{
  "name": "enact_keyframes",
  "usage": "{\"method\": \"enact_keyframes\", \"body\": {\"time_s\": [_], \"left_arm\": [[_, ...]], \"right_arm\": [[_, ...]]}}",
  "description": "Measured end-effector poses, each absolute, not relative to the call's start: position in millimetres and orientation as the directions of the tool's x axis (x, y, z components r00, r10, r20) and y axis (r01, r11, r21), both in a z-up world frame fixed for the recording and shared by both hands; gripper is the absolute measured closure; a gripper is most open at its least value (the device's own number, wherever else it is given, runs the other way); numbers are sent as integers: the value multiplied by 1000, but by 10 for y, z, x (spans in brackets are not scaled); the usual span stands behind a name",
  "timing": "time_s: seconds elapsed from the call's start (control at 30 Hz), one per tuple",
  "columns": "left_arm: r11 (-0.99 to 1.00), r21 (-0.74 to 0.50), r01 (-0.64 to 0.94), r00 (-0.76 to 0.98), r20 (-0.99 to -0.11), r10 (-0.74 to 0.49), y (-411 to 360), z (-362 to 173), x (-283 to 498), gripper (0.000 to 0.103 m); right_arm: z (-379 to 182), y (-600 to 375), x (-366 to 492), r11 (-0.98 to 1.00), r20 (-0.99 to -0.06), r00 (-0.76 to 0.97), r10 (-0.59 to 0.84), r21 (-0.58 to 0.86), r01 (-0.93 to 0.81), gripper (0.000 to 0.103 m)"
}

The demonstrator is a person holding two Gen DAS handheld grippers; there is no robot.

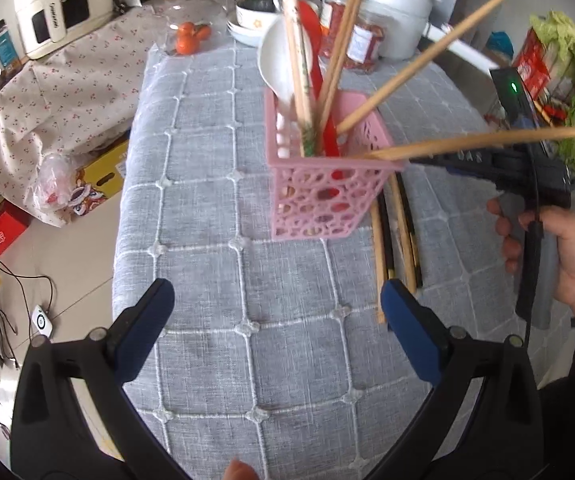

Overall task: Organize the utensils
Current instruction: 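Move the right tool over the black chopsticks and grasp one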

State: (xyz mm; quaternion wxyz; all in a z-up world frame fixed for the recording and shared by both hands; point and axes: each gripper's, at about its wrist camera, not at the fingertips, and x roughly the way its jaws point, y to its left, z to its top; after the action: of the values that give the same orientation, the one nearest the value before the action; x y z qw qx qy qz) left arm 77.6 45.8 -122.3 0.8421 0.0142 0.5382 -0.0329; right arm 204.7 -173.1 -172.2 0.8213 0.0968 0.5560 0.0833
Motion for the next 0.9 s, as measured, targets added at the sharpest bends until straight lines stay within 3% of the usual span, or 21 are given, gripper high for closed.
{"method": "enact_keyframes", "body": {"time_s": [0.3,0.6,0.77,0.9], "left_arm": [[996,-19,82,434,-900,-53,412,-1219,745,1],[996,-13,89,430,-902,-50,368,-1243,755,1],[996,-10,94,426,-904,-49,328,-1254,759,1],[995,-13,99,429,-902,-54,313,-1242,750,1]], "right_arm": [[-1794,-1627,2154,979,-880,430,202,200,-49,35],[-1792,-1430,2160,986,-899,409,158,123,-110,66],[-1779,-1265,2109,983,-910,401,106,36,-178,67],[-1728,-1419,2139,980,-902,384,199,172,-103,67]]}}
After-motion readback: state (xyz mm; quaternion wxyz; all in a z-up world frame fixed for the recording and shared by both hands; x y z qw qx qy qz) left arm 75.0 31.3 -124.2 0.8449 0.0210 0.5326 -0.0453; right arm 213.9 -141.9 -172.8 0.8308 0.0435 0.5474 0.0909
